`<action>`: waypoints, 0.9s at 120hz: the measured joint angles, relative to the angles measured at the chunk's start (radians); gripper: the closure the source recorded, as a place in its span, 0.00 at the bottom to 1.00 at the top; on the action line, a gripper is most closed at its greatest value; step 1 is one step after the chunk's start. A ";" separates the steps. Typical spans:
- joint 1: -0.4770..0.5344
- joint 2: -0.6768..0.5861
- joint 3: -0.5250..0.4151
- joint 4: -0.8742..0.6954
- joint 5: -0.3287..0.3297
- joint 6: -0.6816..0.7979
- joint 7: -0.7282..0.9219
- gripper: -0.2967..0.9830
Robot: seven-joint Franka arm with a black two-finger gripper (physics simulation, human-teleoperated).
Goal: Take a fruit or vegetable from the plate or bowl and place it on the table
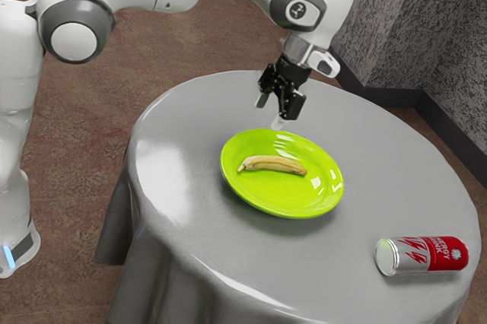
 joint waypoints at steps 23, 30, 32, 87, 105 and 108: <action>-0.007 -0.001 -0.028 -0.022 -0.013 0.032 0.003 0.24; -0.007 -0.002 -0.029 -0.031 -0.007 0.043 0.005 0.24; -0.007 -0.002 -0.029 -0.033 0.001 0.046 0.006 0.24; -0.026 0.041 -0.035 -0.088 0.152 0.224 0.034 0.23; -0.026 0.057 -0.036 -0.106 0.138 0.250 0.039 0.23; -0.026 0.058 -0.035 -0.111 0.134 0.253 0.040 0.23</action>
